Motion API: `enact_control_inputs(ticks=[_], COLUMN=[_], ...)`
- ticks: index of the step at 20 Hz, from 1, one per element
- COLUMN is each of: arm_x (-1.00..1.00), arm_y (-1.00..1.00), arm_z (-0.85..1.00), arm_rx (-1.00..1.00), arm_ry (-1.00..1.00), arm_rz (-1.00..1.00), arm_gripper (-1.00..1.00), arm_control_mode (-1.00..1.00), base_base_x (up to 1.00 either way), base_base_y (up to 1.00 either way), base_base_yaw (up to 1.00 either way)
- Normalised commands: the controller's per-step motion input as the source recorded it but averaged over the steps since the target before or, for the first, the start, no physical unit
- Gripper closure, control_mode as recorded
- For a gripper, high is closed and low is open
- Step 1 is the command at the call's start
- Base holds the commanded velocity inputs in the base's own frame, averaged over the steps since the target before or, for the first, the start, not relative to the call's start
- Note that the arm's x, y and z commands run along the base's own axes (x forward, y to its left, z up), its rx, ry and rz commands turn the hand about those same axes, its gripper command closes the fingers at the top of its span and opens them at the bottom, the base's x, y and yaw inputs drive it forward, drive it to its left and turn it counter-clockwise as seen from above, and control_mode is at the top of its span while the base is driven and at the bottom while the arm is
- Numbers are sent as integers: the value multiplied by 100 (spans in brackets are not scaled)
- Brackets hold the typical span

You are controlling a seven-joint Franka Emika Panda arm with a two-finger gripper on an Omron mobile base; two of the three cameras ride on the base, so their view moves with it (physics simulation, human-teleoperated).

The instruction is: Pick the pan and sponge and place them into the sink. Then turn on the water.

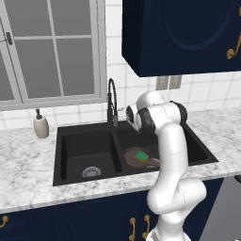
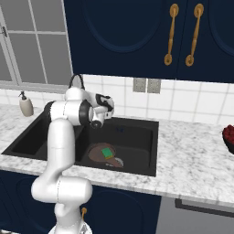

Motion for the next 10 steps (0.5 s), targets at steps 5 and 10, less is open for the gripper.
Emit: enact_control_inputs(ticks=[5, 10], arm_x=[8, 1], arm_y=[-100, -100], arm_z=[-3, -12], arm_rx=[0, 0], arm_ry=[7, 7], arm_rz=[-9, -8], arm_gripper=[-100, -100], arm_control_mode=[-100, -100], base_base_x=[0, 0], base_base_y=[0, 0], base_base_yaw=[0, 0])
